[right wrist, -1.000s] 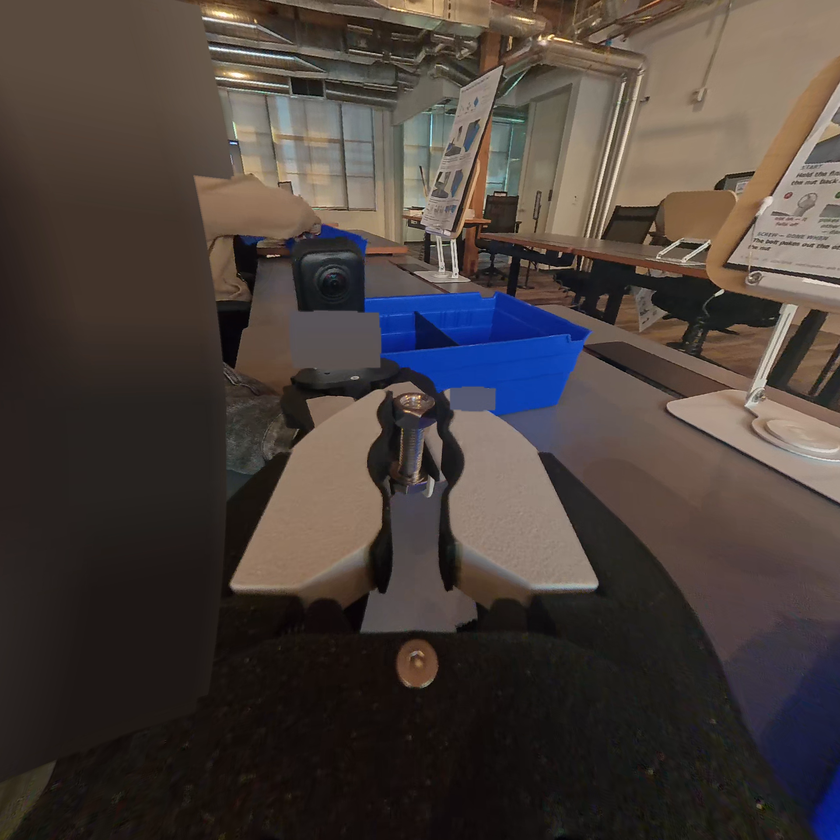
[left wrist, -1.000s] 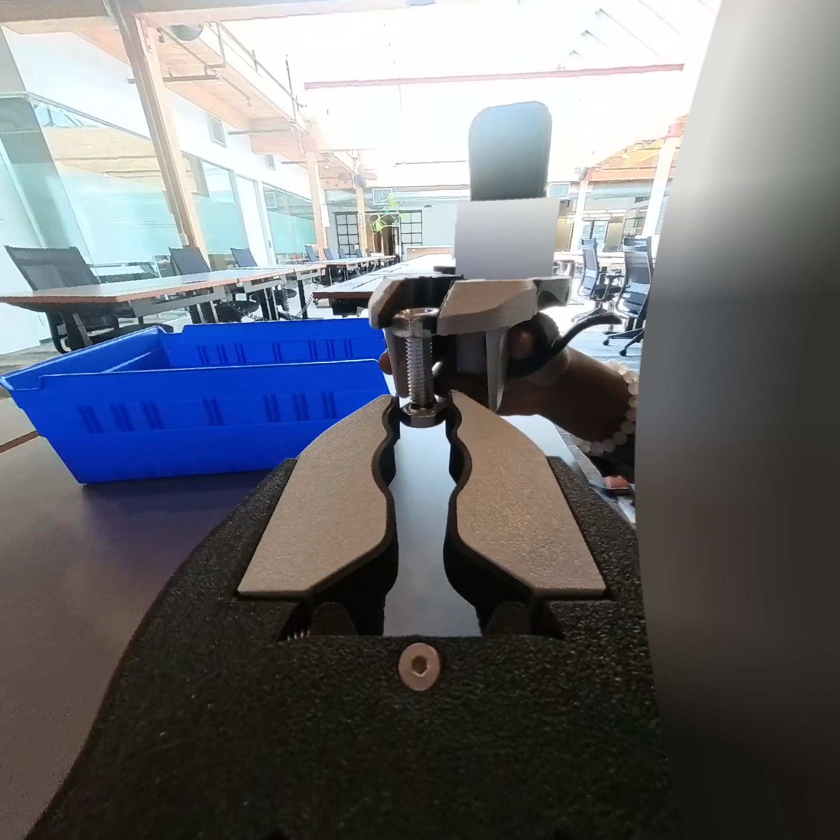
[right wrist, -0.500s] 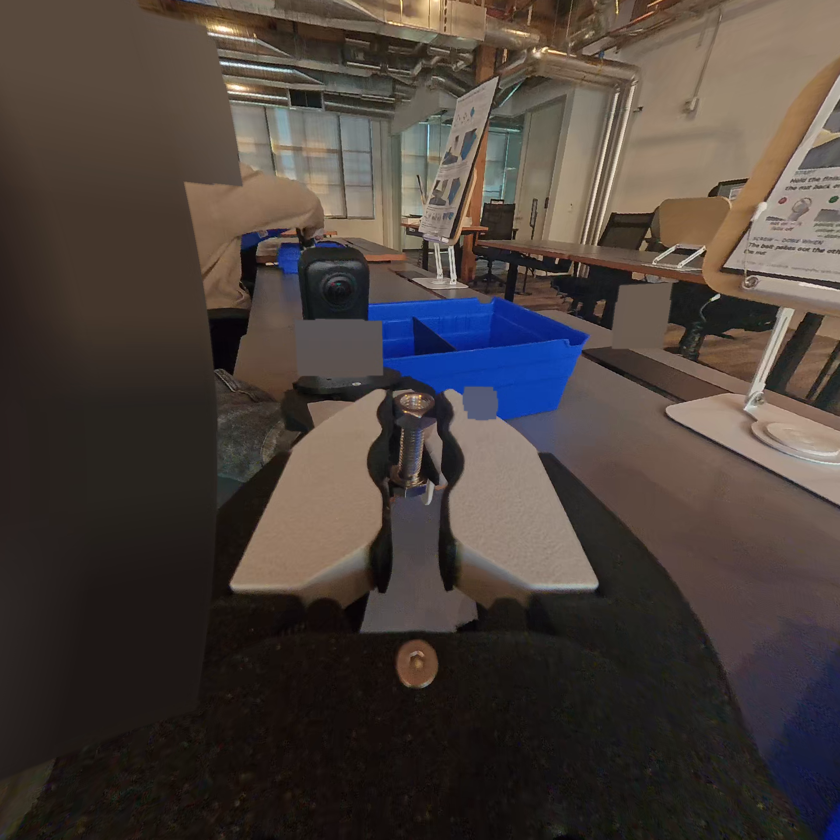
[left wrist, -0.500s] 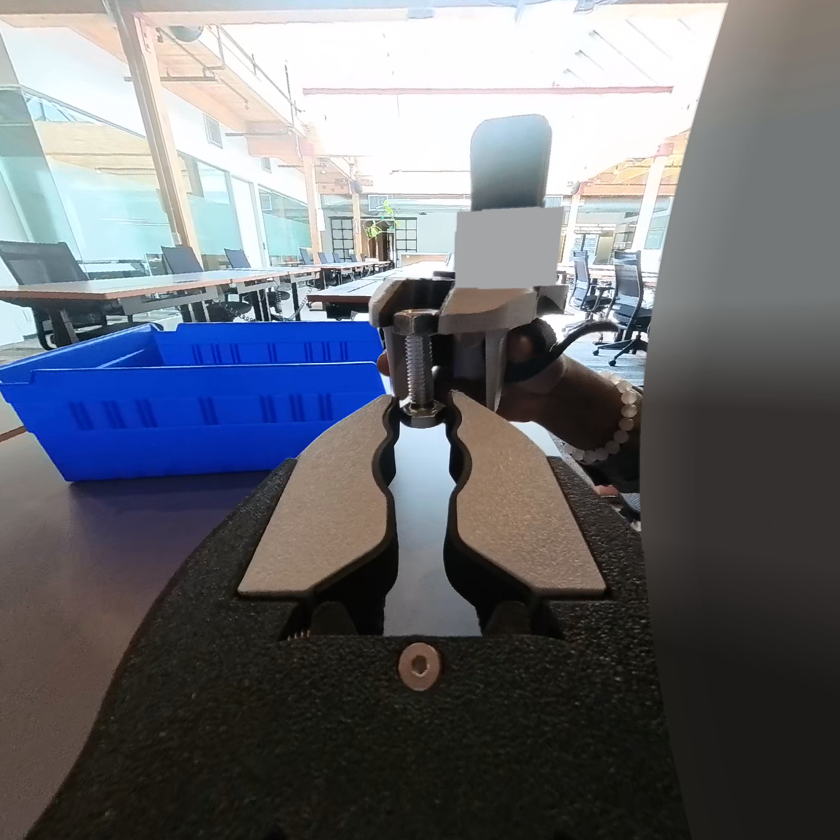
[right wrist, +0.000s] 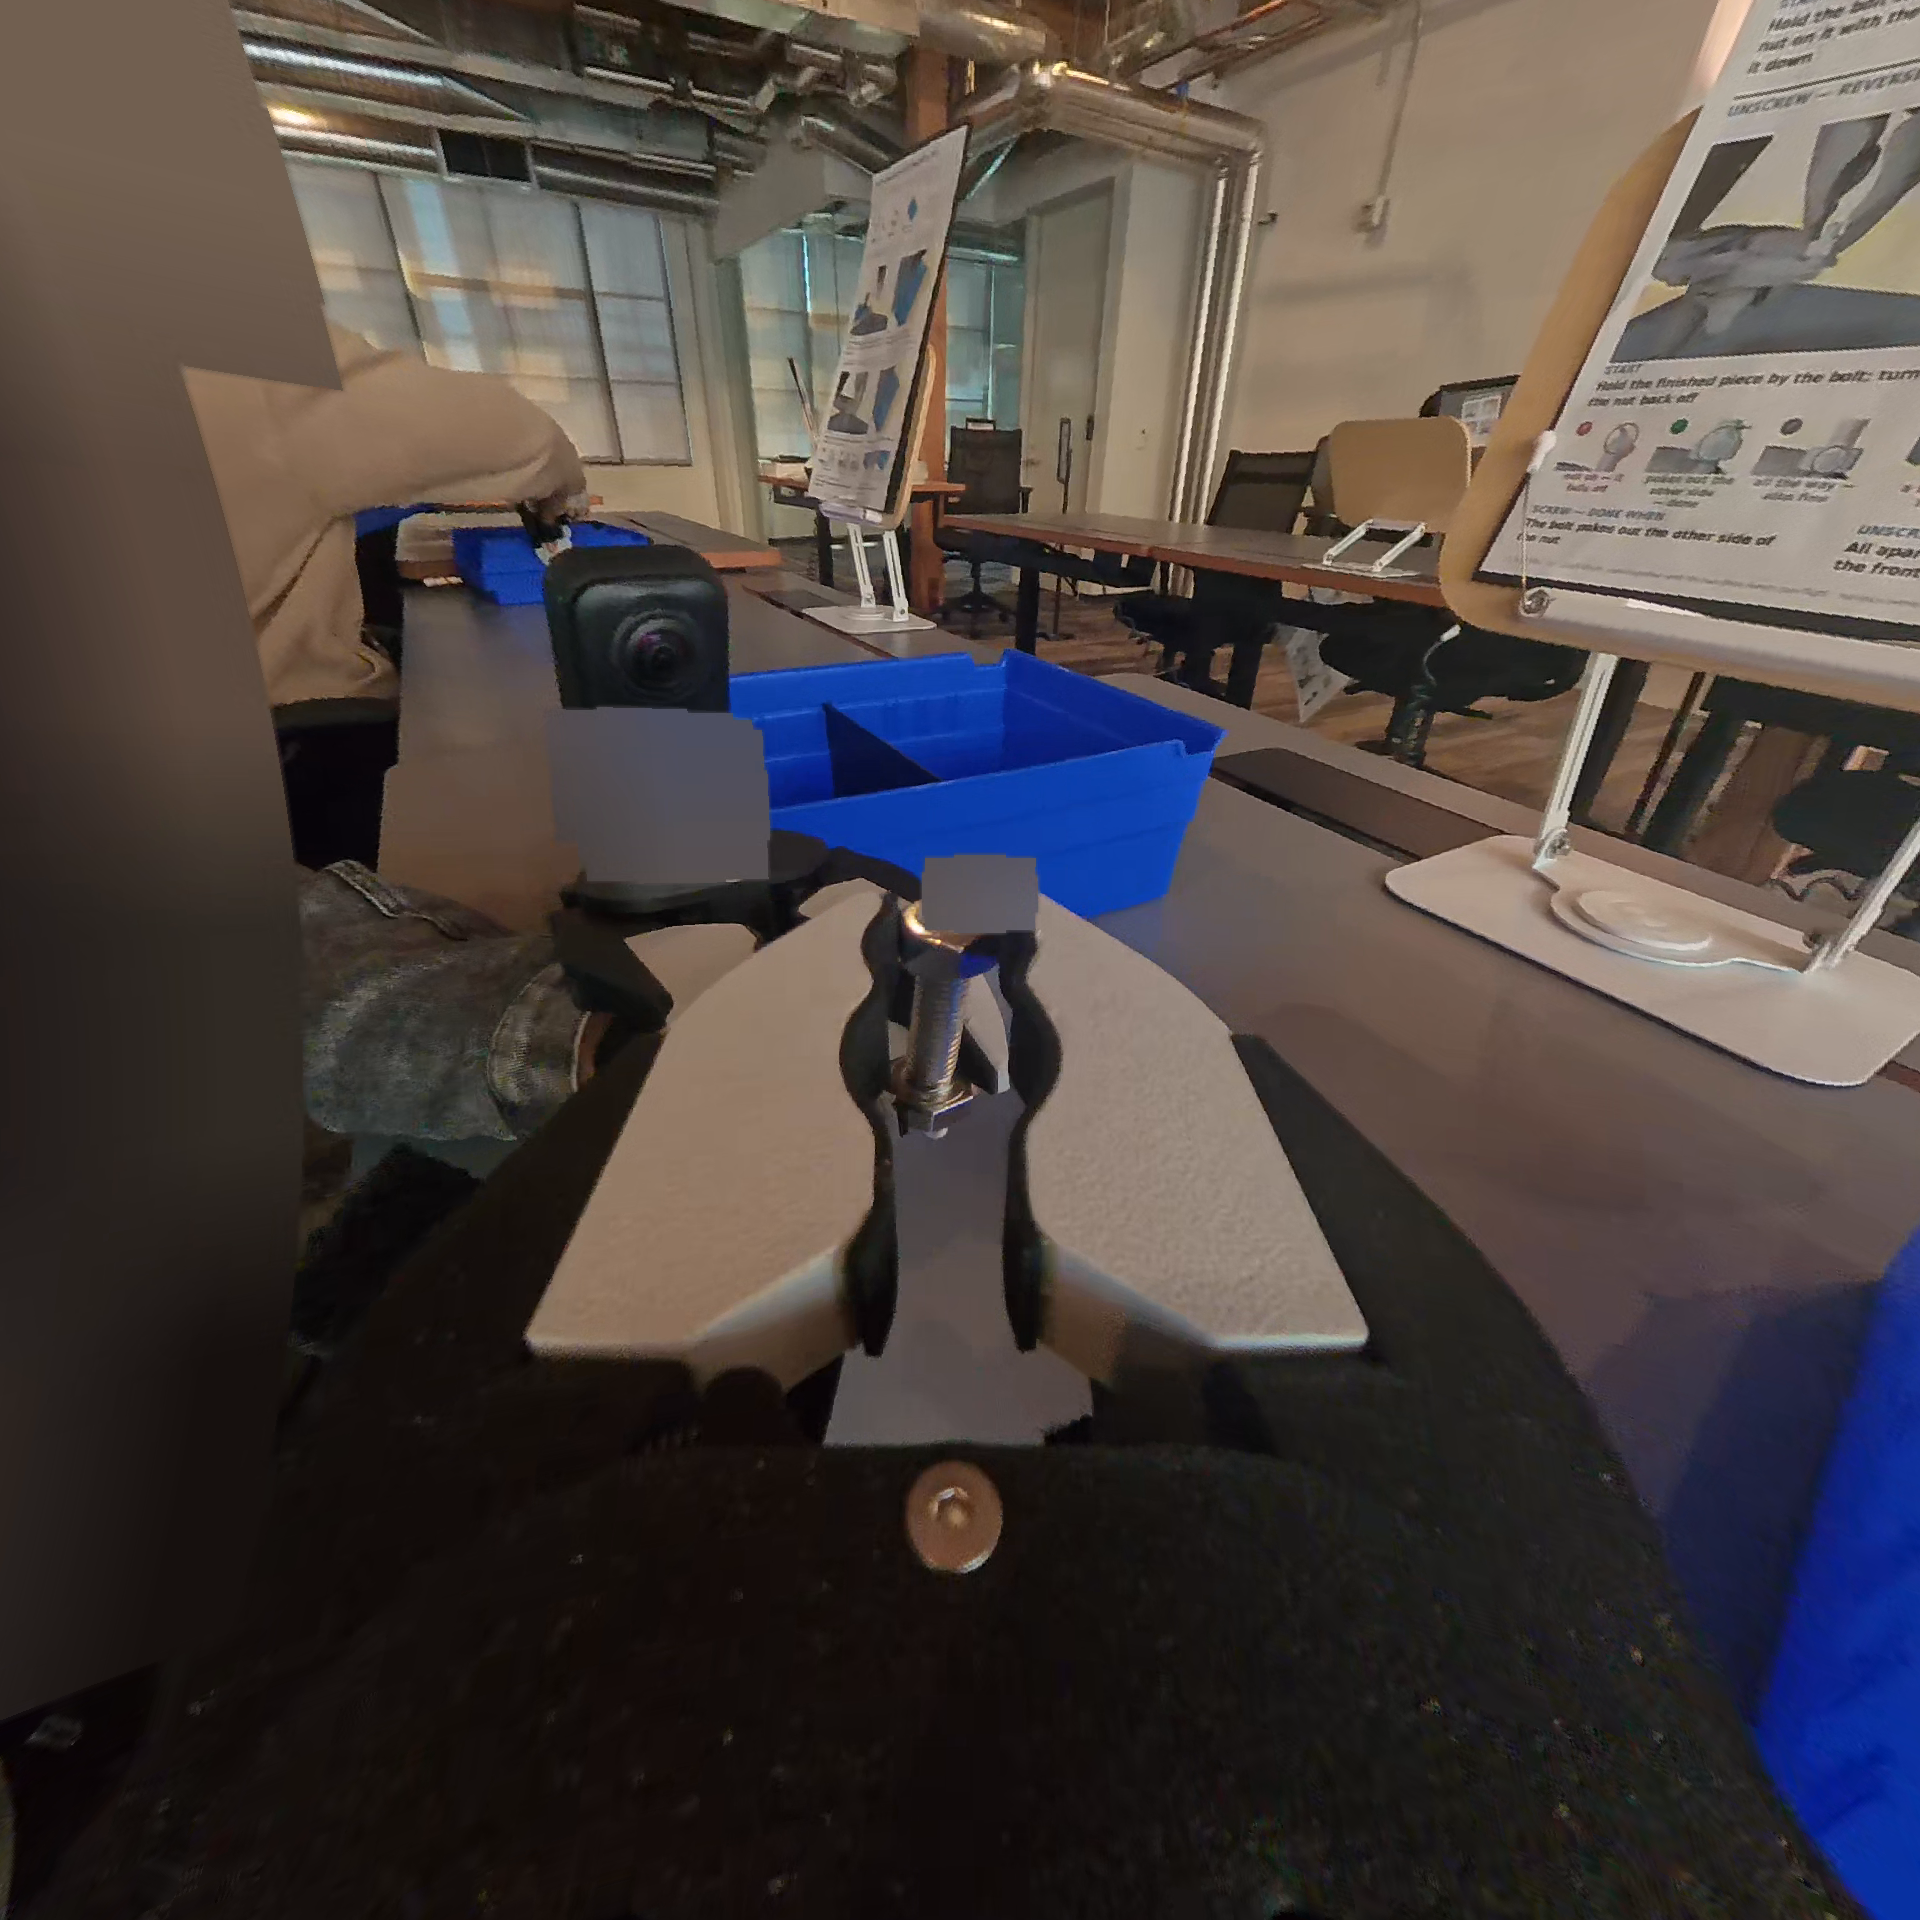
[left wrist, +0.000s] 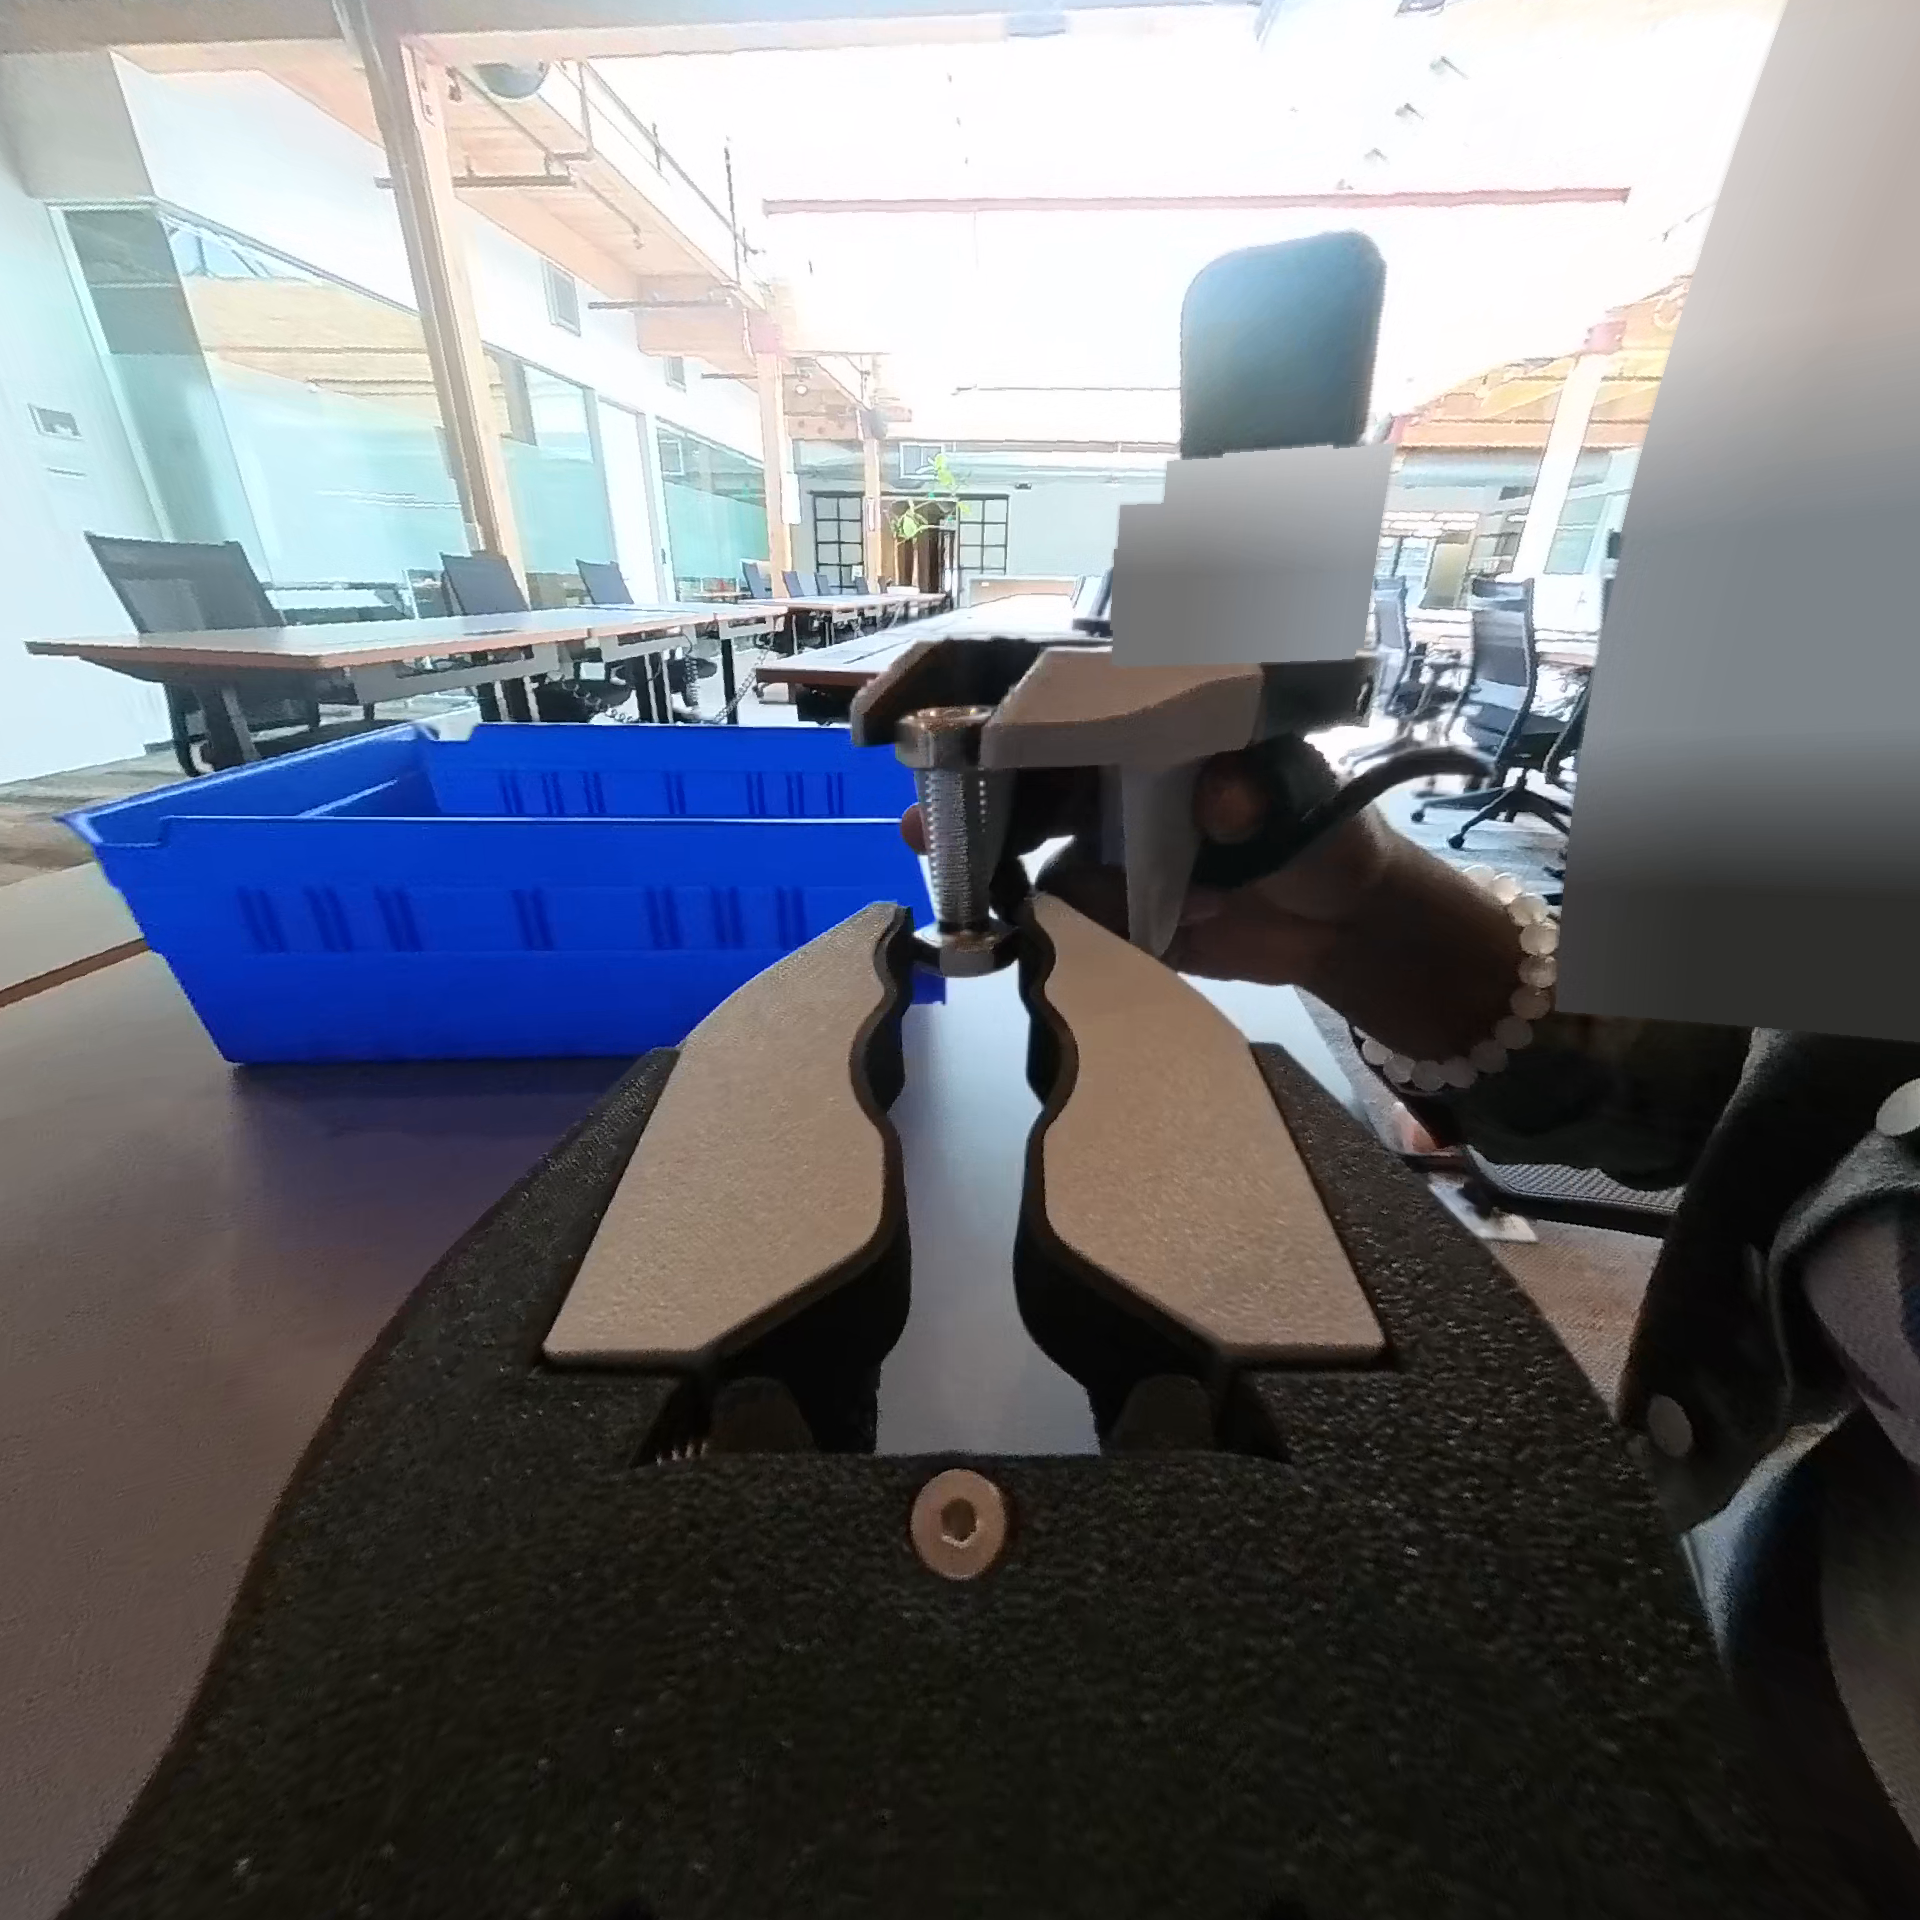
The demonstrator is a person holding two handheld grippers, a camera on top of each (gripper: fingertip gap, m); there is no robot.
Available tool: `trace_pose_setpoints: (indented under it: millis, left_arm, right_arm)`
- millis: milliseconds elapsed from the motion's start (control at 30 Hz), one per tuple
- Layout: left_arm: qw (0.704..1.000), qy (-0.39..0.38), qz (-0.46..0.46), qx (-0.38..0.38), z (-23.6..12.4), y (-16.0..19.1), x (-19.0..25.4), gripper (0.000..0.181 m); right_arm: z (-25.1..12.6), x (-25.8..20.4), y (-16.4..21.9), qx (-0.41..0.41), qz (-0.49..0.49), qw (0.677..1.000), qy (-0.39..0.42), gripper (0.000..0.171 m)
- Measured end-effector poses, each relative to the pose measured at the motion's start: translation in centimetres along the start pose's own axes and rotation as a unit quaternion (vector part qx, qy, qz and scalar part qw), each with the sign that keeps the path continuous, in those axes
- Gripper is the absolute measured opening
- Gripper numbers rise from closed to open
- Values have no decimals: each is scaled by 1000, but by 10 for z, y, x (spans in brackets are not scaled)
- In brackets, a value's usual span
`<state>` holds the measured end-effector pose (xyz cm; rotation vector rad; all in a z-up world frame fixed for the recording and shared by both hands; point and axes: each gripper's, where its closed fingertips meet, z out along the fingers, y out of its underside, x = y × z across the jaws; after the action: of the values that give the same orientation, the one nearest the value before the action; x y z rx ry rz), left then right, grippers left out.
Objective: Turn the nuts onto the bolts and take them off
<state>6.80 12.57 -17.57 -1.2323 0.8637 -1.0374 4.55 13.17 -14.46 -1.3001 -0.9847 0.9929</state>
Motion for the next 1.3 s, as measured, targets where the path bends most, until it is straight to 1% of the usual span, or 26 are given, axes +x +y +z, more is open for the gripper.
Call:
trace_pose_setpoints:
  millis: [167, 267, 300, 367, 400, 433, 467, 500, 533, 567, 633, 667, 700, 733, 767, 800, 867, 900, 967, 1033, 1100, 1133, 1167, 1233, 1267, 1300]
  left_arm:
    - [999, 34, -8, 7, 0, -3, 9, 19]
    - [999, 35, -5, -8, 1, 1, 9, 19]
    - [999, 38, -10, -15, 1, 2, 9, 19]
    - [998, 38, -21, -35, 2, 7, 8, 19]
    - [998, 40, -30, -43, 2, 9, 8, 19]
    - [997, 43, -40, -51, 3, 11, 8, 19]
    - [997, 42, -44, -56, 4, 13, 8, 19]
    - [996, 43, -47, -65, 5, 15, 8, 19]
    - [995, 46, -51, -73, 5, 17, 9, 19]
    - [994, 50, -56, -77, 6, 18, 11, 19]
    - [992, 59, -75, -81, 9, 19, 14, 19]
    - [991, 61, -81, -82, 10, 19, 14, 19]
    - [991, 63, -85, -85, 10, 20, 15, 19]
    - [991, 62, -86, -84, 10, 20, 14, 19]
    - [991, 64, -88, -83, 10, 20, 14, 19]
    - [991, 62, -93, -78, 10, 19, 13, 19]
    - [991, 61, -99, -67, 8, 15, 12, 19]
    - [991, 57, -99, -62, 7, 13, 10, 19]
    - [991, 60, -103, -54, 6, 9, 9, 19]
    - [992, 61, -101, -51, 5, 8, 9, 19]
    - [992, 58, -100, -48, 5, 6, 9, 19]
    - [993, 55, -98, -45, 4, 5, 8, 19]
    - [994, 48, -93, -37, 3, 1, 5, 19]
    - [996, 40, -80, -14, -2, -12, 3, 19]
    - [997, 37, -68, -3, -4, -20, 4, 19]
    - [998, 34, -50, 2, -7, -28, 5, 19]
  right_arm:
    - [-1, -9, -8, 28, 23, 998, -54, 17]
    - [-7, -12, -20, 32, -5, 996, -81, 17]
    - [-11, -12, -22, 18, -45, 995, -88, 17]
    - [-20, -10, -26, -27, -171, 981, -93, 17]
    - [-25, -7, -26, -66, -240, 964, -91, 17]
    - [-30, -1, -24, -113, -311, 940, -85, 17]
    - [-35, 6, -23, -162, -388, 904, -74, 17]
    - [-40, 14, -22, -207, -469, 857, -59, 17]
    - [-43, 22, -23, -243, -553, 796, -42, 17]
    - [-44, 29, -25, -272, -637, 721, -28, 18]
    - [-41, 34, -29, -304, -785, 539, -13, 18]
    - [-37, 32, -27, -305, -840, 448, -21, 18]
    - [-33, 28, -22, -298, -881, 365, -34, 18]
    - [-28, 24, -18, -290, -907, 300, -47, 18]
    - [-24, 22, -14, -284, -923, 254, -56, 18]
    - [-19, 22, -12, -280, -932, 222, -62, 18]
    - [-13, 20, -10, -264, -947, 169, -74, 18]
    - [-11, 18, -10, -258, -951, 150, -76, 18]
    - [-8, 14, -9, -254, -954, 135, -81, 18]
    - [-8, 11, -6, -258, -952, 140, -91, 18]
    - [-7, 13, -9, -266, -948, 157, -80, 18]
    - [-6, 17, -12, -280, -940, 185, -67, 18]
    - [-7, 25, -15, -305, -921, 237, -54, 18]
    - [-11, 40, -15, -352, -855, 379, -38, 18]
    - [-13, 47, -13, -371, -799, 472, -27, 18]
    - [-15, 53, -5, -387, -714, 583, -21, 18]
